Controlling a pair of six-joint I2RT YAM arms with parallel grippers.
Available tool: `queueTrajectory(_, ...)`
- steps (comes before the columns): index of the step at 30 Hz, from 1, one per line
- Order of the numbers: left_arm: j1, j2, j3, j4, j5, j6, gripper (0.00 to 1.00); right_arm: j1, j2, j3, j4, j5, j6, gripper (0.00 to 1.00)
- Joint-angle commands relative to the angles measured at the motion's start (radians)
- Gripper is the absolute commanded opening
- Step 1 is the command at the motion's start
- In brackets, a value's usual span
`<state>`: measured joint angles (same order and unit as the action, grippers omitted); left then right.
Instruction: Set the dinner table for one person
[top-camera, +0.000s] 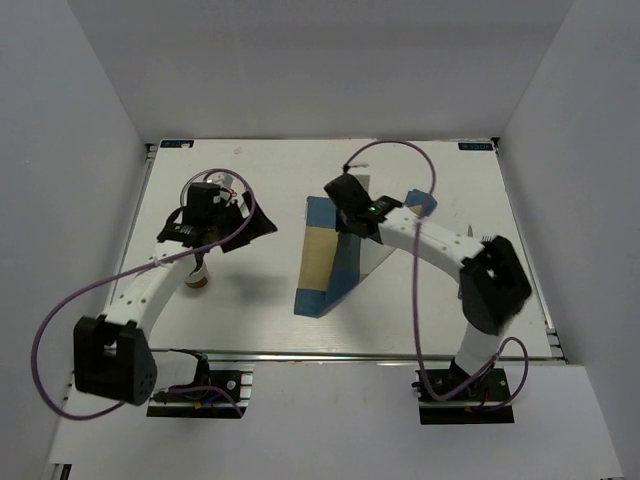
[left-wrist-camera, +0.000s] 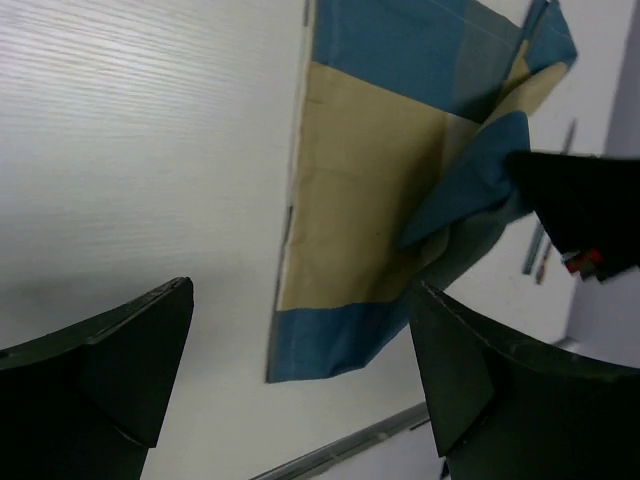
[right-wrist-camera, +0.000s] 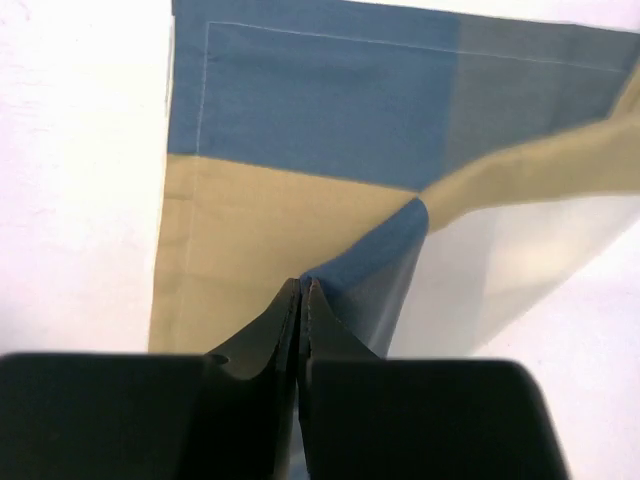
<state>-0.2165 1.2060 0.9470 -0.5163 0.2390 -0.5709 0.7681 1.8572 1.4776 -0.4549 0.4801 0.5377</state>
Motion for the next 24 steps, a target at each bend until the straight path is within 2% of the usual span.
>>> queueTrajectory(1, -0.024, 0.121, -0.016, 0.221, 0.230, -0.101, 0.98, -0.004, -0.180, -0.237, 0.133, 0.075, 0.079, 0.00)
queueTrajectory(4, -0.075, 0.270, 0.021, 0.315, 0.288, -0.148, 0.98, -0.003, -0.334, -0.414, 0.140, 0.132, 0.160, 0.00)
queueTrajectory(8, -0.165, 0.443, 0.111, 0.398, 0.284, -0.181, 0.97, -0.006, -0.533, -0.609, 0.176, 0.141, 0.228, 0.00)
queueTrajectory(11, -0.195, 0.575, 0.196, 0.461, 0.351, -0.219, 0.97, -0.007, -0.622, -0.723, 0.220, 0.129, 0.260, 0.00)
queueTrajectory(13, -0.228, 0.651, 0.249, 0.506, 0.343, -0.247, 0.96, -0.007, -0.650, -0.763, 0.232, 0.123, 0.272, 0.00)
queueTrajectory(19, -0.256, 0.822, 0.366, 0.431, 0.247, -0.293, 0.97, -0.006, -0.804, -0.882, 0.210, 0.120, 0.379, 0.00)
queueTrajectory(24, -0.265, 0.900, 0.432, 0.208, 0.016, -0.357, 0.97, -0.004, -0.958, -0.974, 0.018, 0.187, 0.586, 0.00)
